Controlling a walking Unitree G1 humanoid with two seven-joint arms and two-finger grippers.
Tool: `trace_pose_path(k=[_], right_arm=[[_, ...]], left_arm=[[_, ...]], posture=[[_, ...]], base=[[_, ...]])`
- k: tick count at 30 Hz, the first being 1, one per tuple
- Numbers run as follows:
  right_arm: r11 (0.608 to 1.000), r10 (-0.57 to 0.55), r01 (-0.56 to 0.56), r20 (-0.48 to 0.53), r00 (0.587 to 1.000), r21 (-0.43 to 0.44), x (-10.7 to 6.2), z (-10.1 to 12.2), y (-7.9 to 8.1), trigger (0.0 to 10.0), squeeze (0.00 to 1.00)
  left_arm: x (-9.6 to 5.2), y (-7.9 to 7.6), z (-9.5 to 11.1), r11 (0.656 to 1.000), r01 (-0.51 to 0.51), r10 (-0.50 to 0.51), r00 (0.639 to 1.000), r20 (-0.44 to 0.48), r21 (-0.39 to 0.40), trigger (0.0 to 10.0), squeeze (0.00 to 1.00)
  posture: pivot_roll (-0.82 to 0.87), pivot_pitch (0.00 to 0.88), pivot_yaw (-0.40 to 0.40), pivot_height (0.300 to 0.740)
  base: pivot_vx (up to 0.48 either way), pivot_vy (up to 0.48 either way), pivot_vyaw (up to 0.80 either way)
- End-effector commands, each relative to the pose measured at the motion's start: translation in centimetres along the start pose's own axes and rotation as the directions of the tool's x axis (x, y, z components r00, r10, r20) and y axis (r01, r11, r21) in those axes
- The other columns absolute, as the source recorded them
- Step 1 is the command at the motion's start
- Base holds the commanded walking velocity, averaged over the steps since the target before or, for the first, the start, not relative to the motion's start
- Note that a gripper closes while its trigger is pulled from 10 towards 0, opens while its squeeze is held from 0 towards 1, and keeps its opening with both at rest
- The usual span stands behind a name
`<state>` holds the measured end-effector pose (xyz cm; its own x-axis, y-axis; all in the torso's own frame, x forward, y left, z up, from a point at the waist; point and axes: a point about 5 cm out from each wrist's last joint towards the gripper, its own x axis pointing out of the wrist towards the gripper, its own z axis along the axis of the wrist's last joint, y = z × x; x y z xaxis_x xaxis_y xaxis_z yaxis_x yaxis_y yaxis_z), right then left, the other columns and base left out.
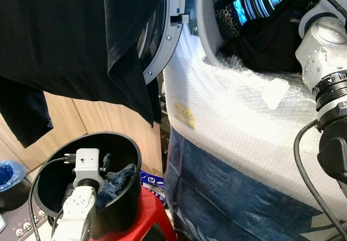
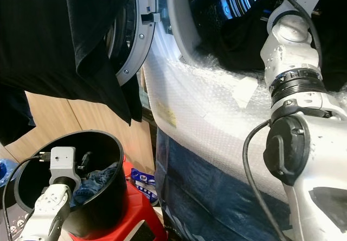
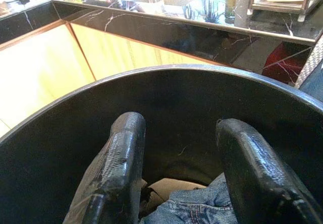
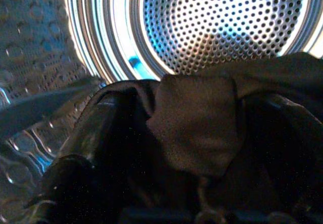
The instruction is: Clothes washing
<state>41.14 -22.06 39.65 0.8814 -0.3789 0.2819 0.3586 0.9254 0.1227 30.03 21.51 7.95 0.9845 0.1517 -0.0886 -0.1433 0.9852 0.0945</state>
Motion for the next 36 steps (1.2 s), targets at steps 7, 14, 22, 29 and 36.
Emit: trace_pose_path(k=[7, 14, 22, 29, 36], right_arm=[[0.998, -0.012, 0.003, 0.151, 0.988, 0.06, -0.2, 3.4, -0.9, 10.0, 0.0], [0.993, 0.098, -0.108, 0.2, 0.975, 0.044, -2.1, 2.7, -1.4, 10.0, 0.0], [0.957, 0.232, -0.282, 0.41, 0.882, 0.064, -5.6, 3.6, -1.5, 10.0, 0.0], [0.872, 0.407, -0.483, 0.433, 0.804, 0.077, -8.1, 1.5, -0.4, 10.0, 0.0], [0.732, 0.514, -0.667, 0.529, 0.676, 0.141, -10.6, 1.0, 0.1, 10.0, 0.0]], left_arm=[[0.0, 0.0, 0.2, 1.0, 0.012, -0.012, 1.0, 0.001, 0.022, 10.0, 0.0], [-0.1, 0.0, 0.2, 1.0, 0.015, -0.015, 1.0, 0.001, 0.027, 10.0, 0.0], [-0.3, 0.1, 0.1, 1.0, 0.012, -0.012, 1.0, 0.005, 0.027, 10.0, 0.0], [-0.5, 0.0, 0.0, 0.999, 0.016, -0.016, 1.0, 0.009, 0.03, 10.0, 0.0], [-0.6, 0.4, 0.4, 0.999, -0.005, 0.004, 0.999, 0.041, 0.035, 10.0, 0.0]], posture=[[0.01, 0.0, 0.083, 0.74], [0.01, 0.0, 0.083, 0.74], [0.01, 0.0, 0.08, 0.74], [0.02, 0.0, 0.079, 0.74], [0.03, 0.0, 0.08, 0.74]], base=[[0.0, 0.0, 0.0], [0.0, 0.0, 0.0], [0.0, 0.0, 0.0], [0.0, 0.0, 0.0], [0.0, 0.0, 0.0]])
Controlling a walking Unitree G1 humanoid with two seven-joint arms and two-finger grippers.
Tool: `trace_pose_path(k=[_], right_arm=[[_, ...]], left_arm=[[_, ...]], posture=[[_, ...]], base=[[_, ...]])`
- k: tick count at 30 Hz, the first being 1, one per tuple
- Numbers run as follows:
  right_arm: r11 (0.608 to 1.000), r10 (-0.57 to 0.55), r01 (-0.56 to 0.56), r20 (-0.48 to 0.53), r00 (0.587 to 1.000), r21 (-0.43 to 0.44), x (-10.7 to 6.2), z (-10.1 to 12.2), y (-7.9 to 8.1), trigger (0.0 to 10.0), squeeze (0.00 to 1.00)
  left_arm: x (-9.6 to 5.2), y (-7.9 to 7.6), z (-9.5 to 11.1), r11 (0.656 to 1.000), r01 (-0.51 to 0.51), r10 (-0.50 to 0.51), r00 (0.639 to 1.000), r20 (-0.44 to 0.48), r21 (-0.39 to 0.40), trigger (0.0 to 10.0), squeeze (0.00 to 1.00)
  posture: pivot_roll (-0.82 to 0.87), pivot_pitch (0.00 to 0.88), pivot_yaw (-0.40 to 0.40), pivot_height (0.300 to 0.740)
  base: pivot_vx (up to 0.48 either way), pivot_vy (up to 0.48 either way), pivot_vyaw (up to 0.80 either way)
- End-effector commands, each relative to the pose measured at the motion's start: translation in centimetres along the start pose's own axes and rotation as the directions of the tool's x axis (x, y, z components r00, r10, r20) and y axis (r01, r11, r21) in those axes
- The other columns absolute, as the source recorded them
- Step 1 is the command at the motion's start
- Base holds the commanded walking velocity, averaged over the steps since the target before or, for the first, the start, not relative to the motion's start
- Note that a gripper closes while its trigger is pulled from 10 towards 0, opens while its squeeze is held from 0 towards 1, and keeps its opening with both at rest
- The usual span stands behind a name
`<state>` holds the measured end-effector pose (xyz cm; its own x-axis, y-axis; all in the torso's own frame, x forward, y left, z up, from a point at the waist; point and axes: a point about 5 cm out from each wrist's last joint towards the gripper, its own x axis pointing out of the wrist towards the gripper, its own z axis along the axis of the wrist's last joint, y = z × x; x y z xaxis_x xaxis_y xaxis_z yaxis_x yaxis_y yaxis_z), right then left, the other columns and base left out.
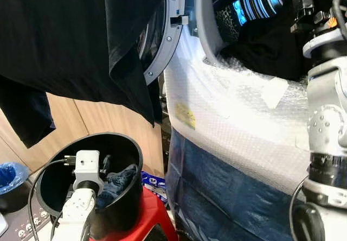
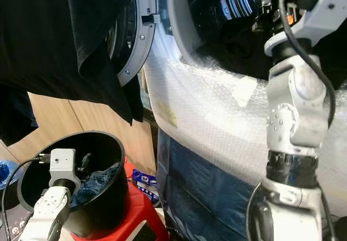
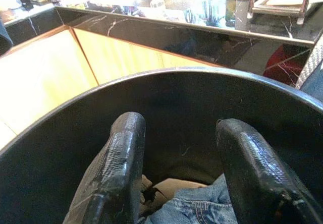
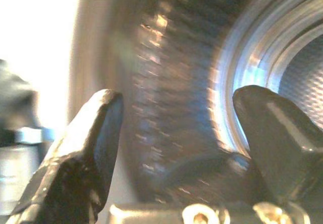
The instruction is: Clothes washing
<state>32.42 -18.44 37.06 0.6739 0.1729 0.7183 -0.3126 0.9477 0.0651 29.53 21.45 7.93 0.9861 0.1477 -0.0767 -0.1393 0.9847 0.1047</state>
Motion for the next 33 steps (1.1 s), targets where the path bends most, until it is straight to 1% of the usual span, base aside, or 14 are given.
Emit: trace_pose_path(k=[1, 5, 13, 15, 16, 17, 19, 20, 22, 23, 24, 26, 28, 33], right_arm=[[0.996, 0.081, -0.083, 0.054, 0.995, 0.036, -0.3, 0.8, 1.0, 10.0, 0.0], [0.978, 0.165, -0.173, 0.074, 0.983, 0.116, -1.1, 0.6, 2.1, 10.0, 0.0], [0.922, 0.352, -0.357, 0.056, 0.934, 0.15, -2.9, -0.1, 3.7, 10.0, 0.0], [0.868, 0.478, -0.467, -0.024, 0.878, 0.17, -4.9, -1.7, 4.5, 10.0, 0.0], [0.868, 0.478, -0.467, -0.024, 0.878, 0.17, -4.9, -1.7, 4.5, 10.0, 0.0], [0.839, 0.525, -0.506, -0.053, 0.85, 0.2, -6.2, -2.6, 4.7, 10.0, 0.0], [0.832, 0.533, -0.51, -0.06, 0.844, 0.22, -6.7, -2.8, 4.8, 10.0, 0.0], [0.807, 0.553, -0.515, -0.062, 0.831, 0.288, -7.6, -3.3, 4.9, 10.0, 0.0], [0.79, 0.568, -0.522, -0.064, 0.82, 0.321, -8.1, -3.6, 5.1, 10.0, 0.0], [0.756, 0.61, -0.551, -0.077, 0.788, 0.355, -9.1, -4.0, 5.4, 10.0, 0.0], [0.695, 0.683, -0.588, -0.127, 0.719, 0.414, -11.2, -5.4, 6.1, 10.0, 0.0], [0.684, 0.698, -0.591, -0.146, 0.701, 0.428, -11.8, -5.8, 6.2, 10.0, 0.0], [0.661, 0.735, -0.543, -0.301, 0.608, 0.517, -15.7, -9.2, 5.6, 10.0, 0.0], [0.628, 0.778, -0.483, -0.481, 0.404, 0.609, -22.1, -12.5, 5.5, 10.0, 0.0]], left_arm=[[-0.1, 0.4, 0.5, 1.0, -0.013, 0.012, 0.999, 0.033, 0.025, 10.0, 0.0], [0.0, 0.7, 0.8, 0.999, -0.028, 0.027, 0.999, 0.044, 0.026, 10.0, 0.0], [0.1, 0.8, 1.0, 0.999, -0.043, 0.042, 0.998, 0.055, 0.018, 10.0, 0.0], [0.2, 0.7, 1.2, 0.999, -0.037, 0.035, 0.997, 0.069, 0.034, 10.0, 0.0], [0.2, 0.7, 1.2, 0.999, -0.037, 0.035, 0.997, 0.069, 0.034, 10.0, 0.0], [0.3, 0.7, 1.4, 0.998, -0.036, 0.032, 0.996, 0.083, 0.049, 10.0, 0.0], [0.3, 0.8, 1.5, 0.998, -0.043, 0.039, 0.995, 0.088, 0.04, 10.0, 0.0], [0.3, 1.1, 1.8, 0.998, -0.063, 0.06, 0.993, 0.101, 0.03, 10.0, 0.0], [0.3, 1.2, 1.9, 0.997, -0.071, 0.067, 0.992, 0.106, 0.029, 10.0, 0.0], [0.2, 1.4, 2.0, 0.996, -0.08, 0.077, 0.99, 0.115, 0.029, 10.0, 0.0], [0.1, 1.8, 2.2, 0.995, -0.097, 0.093, 0.987, 0.128, 0.026, 10.0, 0.0], [0.1, 1.8, 2.2, 0.995, -0.101, 0.097, 0.987, 0.131, 0.025, 10.0, 0.0], [0.1, 2.3, 2.5, 0.992, -0.122, 0.116, 0.982, 0.151, 0.027, 10.0, 0.0], [0.0, 3.0, 2.5, 0.99, -0.136, 0.129, 0.981, 0.147, 0.039, 10.0, 0.0]], posture=[[0.03, 0.0, 0.08, 0.74], [0.04, 0.0, 0.079, 0.74], [0.03, 0.0, 0.077, 0.74], [0.03, 0.0, 0.084, 0.74], [0.03, 0.0, 0.084, 0.74], [0.03, 0.0, 0.082, 0.74], [0.03, 0.0, 0.082, 0.74], [0.03, 0.0, 0.082, 0.74], [0.04, 0.0, 0.079, 0.74], [0.04, 0.0, 0.079, 0.74], [0.04, 0.0, 0.082, 0.74], [0.04, 0.0, 0.077, 0.74], [0.04, 0.0, 0.073, 0.74], [0.03, 0.0, 0.09, 0.74]], base=[[0.0, 0.0, 0.0], [0.0, 0.0, 0.0], [0.0, 0.0, 0.0], [0.0, 0.0, 0.0], [0.0, 0.0, 0.0], [0.0, 0.0, 0.0], [0.0, 0.0, 0.0], [0.0, 0.0, 0.0], [0.0, 0.0, 0.0], [0.0, 0.0, 0.0], [0.0, 0.0, 0.0], [0.0, 0.0, 0.0], [0.0, 0.0, 0.0], [0.0, 0.0, 0.0]])
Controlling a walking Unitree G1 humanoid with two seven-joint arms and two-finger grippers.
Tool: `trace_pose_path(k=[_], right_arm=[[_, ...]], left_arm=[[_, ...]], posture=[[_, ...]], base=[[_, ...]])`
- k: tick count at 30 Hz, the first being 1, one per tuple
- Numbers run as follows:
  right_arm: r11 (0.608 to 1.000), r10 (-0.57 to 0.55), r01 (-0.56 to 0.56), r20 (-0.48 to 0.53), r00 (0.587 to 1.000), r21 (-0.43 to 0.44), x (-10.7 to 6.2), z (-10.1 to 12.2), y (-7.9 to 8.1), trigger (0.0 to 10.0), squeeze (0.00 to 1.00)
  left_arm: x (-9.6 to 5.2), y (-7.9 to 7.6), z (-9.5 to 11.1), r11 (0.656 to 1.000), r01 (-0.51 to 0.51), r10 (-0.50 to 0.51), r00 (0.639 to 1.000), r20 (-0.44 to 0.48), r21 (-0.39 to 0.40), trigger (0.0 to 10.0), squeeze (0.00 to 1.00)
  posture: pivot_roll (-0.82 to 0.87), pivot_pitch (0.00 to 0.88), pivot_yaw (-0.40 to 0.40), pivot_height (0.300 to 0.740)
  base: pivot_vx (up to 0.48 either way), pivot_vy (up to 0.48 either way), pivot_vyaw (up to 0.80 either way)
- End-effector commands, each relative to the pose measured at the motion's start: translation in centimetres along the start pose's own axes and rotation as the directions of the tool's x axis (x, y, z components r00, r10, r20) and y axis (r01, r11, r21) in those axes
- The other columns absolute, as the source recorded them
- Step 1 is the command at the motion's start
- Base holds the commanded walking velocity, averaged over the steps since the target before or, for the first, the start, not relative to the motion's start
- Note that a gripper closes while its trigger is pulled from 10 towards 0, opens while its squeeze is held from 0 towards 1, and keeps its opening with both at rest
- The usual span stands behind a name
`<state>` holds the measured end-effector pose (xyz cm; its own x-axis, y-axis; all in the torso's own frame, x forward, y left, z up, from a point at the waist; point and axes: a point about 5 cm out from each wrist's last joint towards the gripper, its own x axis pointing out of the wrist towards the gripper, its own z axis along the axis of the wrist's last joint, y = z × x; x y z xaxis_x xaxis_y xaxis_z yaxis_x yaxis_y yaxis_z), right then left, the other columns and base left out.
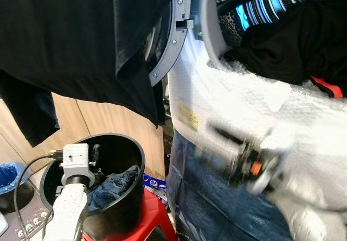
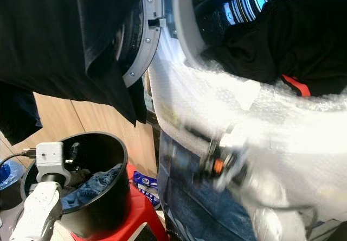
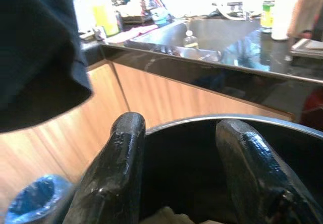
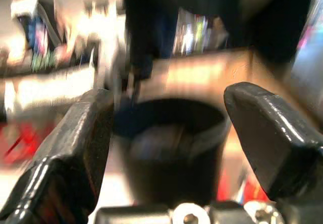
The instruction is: Clothes washing
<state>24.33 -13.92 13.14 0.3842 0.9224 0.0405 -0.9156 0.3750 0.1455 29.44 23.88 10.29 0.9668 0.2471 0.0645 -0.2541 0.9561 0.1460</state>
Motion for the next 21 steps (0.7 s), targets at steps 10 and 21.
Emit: trace_pose_path(k=[10, 21], right_arm=[[0.908, -0.268, 0.344, -0.299, 0.916, 0.24, -4.3, -11.0, -1.3, 10.0, 0.0], [0.494, -0.616, 0.863, -0.655, 0.437, 0.112, -8.3, -19.3, -0.9, 10.0, 0.0]], left_arm=[[0.3, 0.4, 0.4, 1.0, 0.017, -0.018, 1.0, 0.019, 0.019, 10.0, 0.0], [-0.2, -1.0, 0.4, 0.983, 0.173, -0.174, 0.985, 0.01, 0.061, 10.0, 0.0]], posture=[[0.03, 0.0, 0.101, 0.74], [0.05, 0.0, 0.106, 0.74]], base=[[0.0, 0.0, 0.0], [0.0, 0.0, 0.0]])
